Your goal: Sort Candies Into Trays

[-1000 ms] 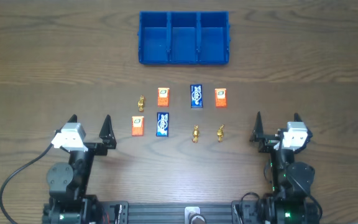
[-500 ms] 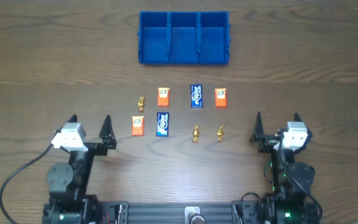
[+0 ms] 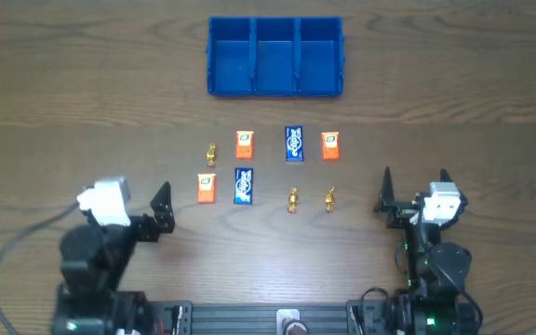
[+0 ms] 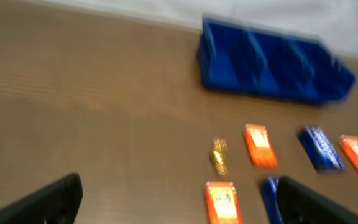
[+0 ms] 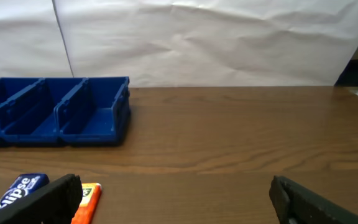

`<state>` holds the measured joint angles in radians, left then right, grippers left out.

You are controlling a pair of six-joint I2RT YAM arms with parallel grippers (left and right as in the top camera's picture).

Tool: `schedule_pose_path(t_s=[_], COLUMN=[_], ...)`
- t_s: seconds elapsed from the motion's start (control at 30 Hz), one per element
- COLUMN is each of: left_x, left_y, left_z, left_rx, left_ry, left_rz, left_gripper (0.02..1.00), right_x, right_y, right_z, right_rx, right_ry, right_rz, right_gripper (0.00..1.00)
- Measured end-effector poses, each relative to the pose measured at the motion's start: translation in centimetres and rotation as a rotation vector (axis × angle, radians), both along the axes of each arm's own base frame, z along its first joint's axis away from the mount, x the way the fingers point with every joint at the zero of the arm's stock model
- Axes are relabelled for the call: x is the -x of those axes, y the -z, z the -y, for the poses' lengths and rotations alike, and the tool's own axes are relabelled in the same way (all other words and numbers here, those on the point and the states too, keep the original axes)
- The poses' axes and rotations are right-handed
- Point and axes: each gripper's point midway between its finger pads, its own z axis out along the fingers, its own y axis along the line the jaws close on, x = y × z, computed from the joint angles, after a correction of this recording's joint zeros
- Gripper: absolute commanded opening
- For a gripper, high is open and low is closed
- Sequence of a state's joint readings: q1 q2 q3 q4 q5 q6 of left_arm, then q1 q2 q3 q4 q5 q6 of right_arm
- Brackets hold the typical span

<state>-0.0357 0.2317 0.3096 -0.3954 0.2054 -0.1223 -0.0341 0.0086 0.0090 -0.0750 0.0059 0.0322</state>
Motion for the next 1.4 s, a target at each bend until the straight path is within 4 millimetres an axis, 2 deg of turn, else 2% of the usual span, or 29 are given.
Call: schedule_pose_path(t_s=[0.13,0.23,0.33,0.5,0.6,0.8,0.9,1.07,1.33,1.4], left_x=[-0.8,-2.0,-3.1,-3.5,-3.4,-4.1,-4.2,-3.5,-3.0,-3.1], left_y=[-5.3,-5.8,-3.2,3.6,6.9,11.3,12.4,14.3,15.7,16.0], left_z=[1.2,2.5,4.3,7.2,7.6,7.8,8.1,8.3,8.1,8.1], left_rx=[0.015,0.007,-0.026,-0.107,-0.125,-0.128,-0.132,-0.181,-0.24,-0.242], left_ry=[0.059,0.1,0.119,0.112,0.061,-0.02,-0.027,-0.031,-0.046,-0.049], left_rz=[-0.15,-0.284,-0.464,-0.738,-0.856,-0.969,-0.99,-1.045,-1.075,-1.076], left_gripper=[1.0,1.0,0.998,1.0,1.0,0.998,0.991,0.908,0.836,0.77], right_x=[0.0,0.0,0.0,0.0,0.0,0.0,0.0,0.0,0.0,0.0], right_y=[0.0,0.0,0.0,0.0,0.0,0.0,0.0,0.0,0.0,0.0], right_z=[0.0,0.0,0.0,0.0,0.0,0.0,0.0,0.0,0.0,0.0], right_rx=[0.0,0.0,0.0,0.0,0.0,0.0,0.0,0.0,0.0,-0.001], right_ry=[0.0,0.0,-0.002,-0.002,-0.002,-0.002,-0.002,-0.002,-0.002,-0.002], right_rz=[0.0,0.001,0.001,0.001,0.001,0.001,0.001,0.001,0.001,0.001], right_gripper=[0.998,0.998,0.998,0.998,0.998,0.998,0.998,0.998,0.998,0.998])
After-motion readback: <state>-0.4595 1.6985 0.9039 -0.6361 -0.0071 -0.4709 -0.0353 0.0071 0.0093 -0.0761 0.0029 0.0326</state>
